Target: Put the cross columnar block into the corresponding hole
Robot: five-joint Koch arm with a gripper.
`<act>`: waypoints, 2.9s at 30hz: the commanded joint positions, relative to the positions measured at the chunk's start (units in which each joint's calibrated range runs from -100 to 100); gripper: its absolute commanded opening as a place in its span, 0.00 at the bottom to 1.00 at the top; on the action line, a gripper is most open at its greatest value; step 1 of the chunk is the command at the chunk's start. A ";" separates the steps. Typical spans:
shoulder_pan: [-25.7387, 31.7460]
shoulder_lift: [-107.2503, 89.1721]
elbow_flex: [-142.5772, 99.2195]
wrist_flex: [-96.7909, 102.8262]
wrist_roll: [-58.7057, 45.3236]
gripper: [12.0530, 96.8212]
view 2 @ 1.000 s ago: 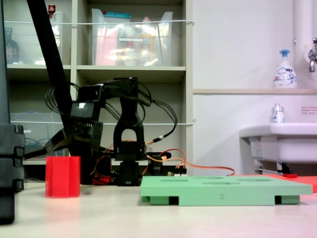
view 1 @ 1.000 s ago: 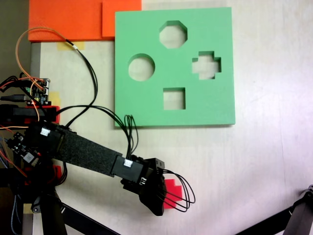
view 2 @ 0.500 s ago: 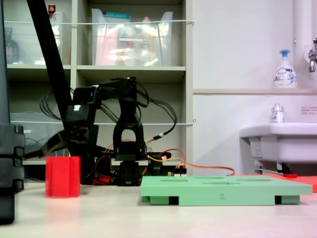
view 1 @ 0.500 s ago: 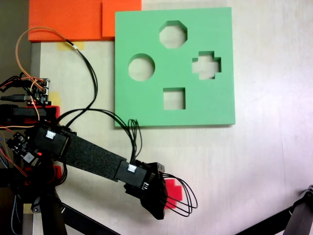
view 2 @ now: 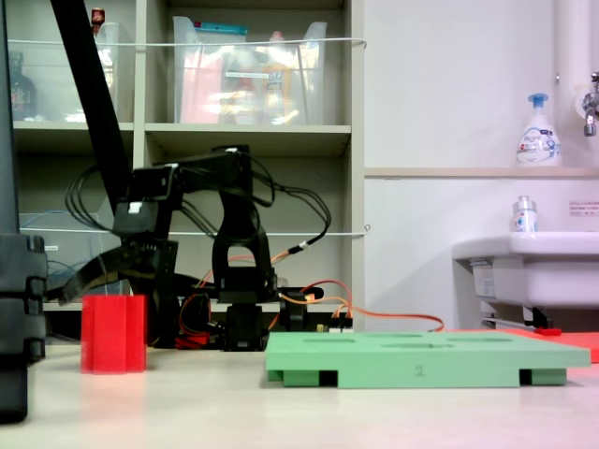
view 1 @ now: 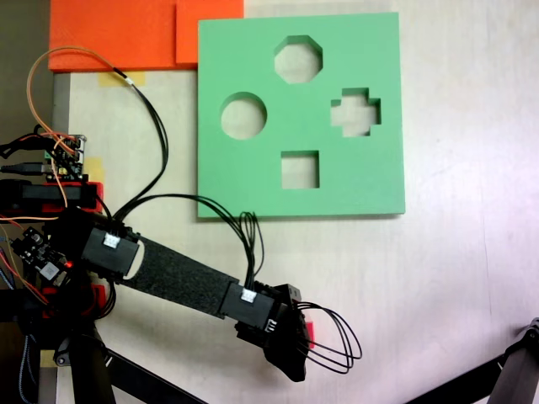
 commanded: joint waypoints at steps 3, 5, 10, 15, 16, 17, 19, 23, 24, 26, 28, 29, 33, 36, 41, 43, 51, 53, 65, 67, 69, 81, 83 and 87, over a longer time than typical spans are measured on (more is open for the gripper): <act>0.34 1.55 3.28 1.63 -0.34 0.70; 0.54 2.39 3.28 1.63 -0.34 0.70; 0.78 4.76 3.28 1.73 -0.05 0.70; 0.93 7.42 3.18 1.73 1.27 0.70; 0.98 7.69 3.18 1.63 1.37 0.70; 0.98 8.11 3.18 1.63 1.56 0.70; 1.03 8.95 3.08 1.73 1.81 0.70; 1.07 10.07 2.48 1.63 2.69 0.70; 1.07 10.21 2.28 1.44 2.93 0.70; 1.07 10.63 2.28 0.38 3.37 0.69; 1.03 10.63 2.18 -1.26 3.37 0.68; 0.98 10.49 2.08 -2.03 3.37 0.68; 0.93 10.07 0.29 -2.70 3.37 0.68; 0.93 5.04 -2.60 -2.70 3.32 0.68; 0.98 -4.46 -5.30 -2.70 3.32 0.69; 0.98 -6.13 -6.19 -2.70 3.32 0.69; 0.98 -10.88 -9.48 -2.80 3.32 0.71; 1.03 -10.88 -9.48 -2.41 3.32 0.71; 1.51 -5.02 -8.98 2.31 2.30 0.71; 1.51 -3.62 -8.98 2.88 2.25 0.71; 1.51 -2.50 -8.98 3.56 2.30 0.71; 1.51 6.72 -6.89 4.23 2.78 0.71; 1.76 7.55 -6.69 4.23 2.78 0.68; 2.10 7.97 -6.59 4.23 3.08 0.40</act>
